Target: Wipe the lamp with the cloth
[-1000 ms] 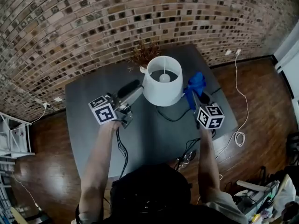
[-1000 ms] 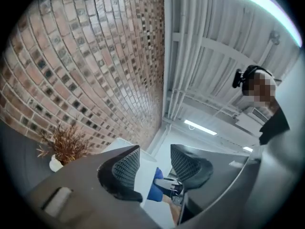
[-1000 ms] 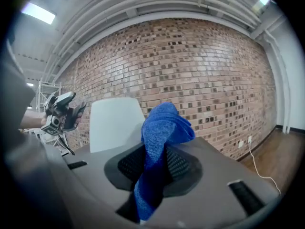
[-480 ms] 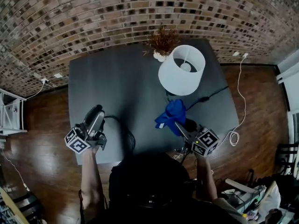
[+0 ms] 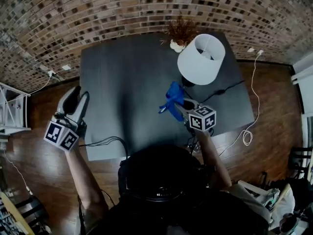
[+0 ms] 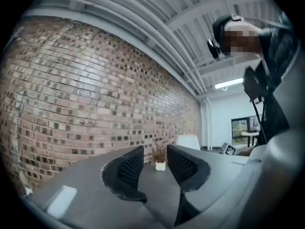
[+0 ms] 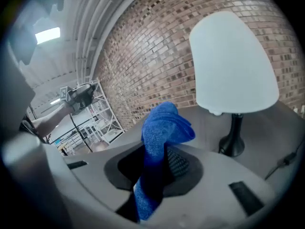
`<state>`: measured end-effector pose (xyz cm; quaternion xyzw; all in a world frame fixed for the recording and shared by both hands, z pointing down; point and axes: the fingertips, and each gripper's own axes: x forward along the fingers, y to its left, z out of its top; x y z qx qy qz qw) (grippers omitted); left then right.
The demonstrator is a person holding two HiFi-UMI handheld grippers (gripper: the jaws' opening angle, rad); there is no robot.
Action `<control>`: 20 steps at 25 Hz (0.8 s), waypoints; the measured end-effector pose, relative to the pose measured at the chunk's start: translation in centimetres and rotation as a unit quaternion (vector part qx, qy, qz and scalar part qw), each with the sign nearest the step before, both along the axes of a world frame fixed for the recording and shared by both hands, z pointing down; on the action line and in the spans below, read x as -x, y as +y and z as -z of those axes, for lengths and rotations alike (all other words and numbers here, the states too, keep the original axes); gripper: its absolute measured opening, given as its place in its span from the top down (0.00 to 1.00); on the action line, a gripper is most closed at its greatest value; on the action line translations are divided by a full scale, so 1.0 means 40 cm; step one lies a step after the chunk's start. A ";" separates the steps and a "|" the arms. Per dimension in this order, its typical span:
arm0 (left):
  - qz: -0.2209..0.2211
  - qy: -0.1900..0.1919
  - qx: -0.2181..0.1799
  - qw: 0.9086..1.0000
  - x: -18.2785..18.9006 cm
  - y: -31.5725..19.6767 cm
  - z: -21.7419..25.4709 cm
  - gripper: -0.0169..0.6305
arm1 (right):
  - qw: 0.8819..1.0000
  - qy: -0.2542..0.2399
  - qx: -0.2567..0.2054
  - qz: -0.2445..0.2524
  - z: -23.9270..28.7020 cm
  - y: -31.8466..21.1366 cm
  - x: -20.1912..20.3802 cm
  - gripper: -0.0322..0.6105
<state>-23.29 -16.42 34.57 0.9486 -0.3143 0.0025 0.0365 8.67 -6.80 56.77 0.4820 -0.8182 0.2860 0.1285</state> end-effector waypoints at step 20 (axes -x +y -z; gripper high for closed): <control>-0.134 0.057 0.148 0.978 -0.272 0.122 -0.312 0.76 | 0.992 0.040 0.117 -0.009 -0.196 0.033 0.013 0.81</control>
